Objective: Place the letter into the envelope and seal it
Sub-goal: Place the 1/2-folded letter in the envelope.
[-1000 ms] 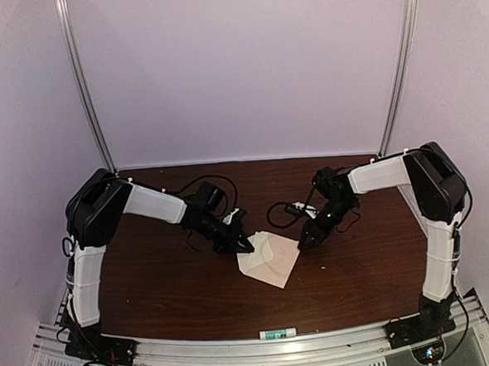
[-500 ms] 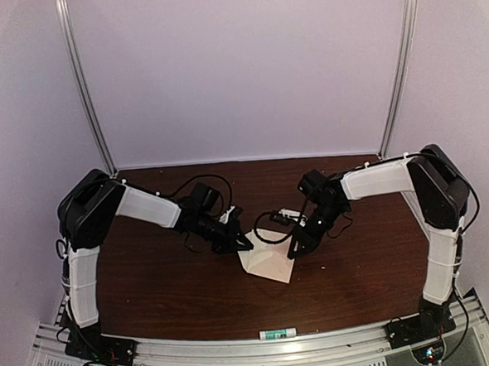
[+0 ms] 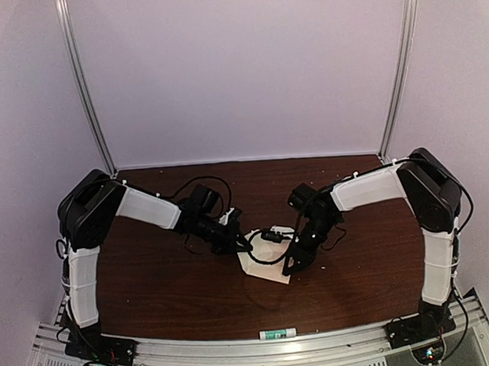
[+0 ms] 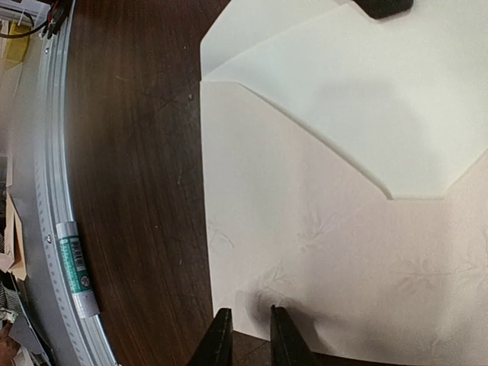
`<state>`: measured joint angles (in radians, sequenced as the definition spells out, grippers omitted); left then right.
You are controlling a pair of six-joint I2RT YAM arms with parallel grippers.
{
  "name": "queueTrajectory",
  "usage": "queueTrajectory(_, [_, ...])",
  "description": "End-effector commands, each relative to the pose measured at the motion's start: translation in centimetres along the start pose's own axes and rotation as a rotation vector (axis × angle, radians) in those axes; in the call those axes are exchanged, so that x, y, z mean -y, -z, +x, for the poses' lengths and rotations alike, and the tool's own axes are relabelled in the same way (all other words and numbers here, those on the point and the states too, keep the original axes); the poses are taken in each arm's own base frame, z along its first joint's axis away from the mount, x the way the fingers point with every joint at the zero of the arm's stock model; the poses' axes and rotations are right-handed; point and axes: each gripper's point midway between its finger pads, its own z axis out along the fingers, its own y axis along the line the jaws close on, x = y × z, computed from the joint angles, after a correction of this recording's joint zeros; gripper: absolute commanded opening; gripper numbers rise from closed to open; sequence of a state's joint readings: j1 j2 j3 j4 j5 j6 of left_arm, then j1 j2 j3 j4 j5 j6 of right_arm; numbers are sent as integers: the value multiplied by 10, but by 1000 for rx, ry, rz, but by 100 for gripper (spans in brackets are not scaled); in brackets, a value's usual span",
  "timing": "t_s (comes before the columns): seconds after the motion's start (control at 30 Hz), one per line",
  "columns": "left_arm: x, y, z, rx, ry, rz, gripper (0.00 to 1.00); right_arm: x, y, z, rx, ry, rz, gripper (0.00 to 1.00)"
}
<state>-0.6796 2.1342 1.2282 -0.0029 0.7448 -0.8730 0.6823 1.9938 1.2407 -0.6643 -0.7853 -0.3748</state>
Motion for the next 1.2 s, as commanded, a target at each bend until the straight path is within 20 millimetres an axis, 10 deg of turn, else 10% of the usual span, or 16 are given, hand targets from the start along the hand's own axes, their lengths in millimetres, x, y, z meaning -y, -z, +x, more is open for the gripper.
queueTrajectory(0.0, [3,1,-4,0,-29,1,0,5,-13,25,-82,-25,-4,18])
queueTrajectory(0.7, [-14,1,-14,-124,-50,-26,0,10,-13,30,-102,-25,27,17])
queueTrajectory(1.17, [-5,3,-7,-115,-37,-38,0,45,34,18,-22,-19,207,23])
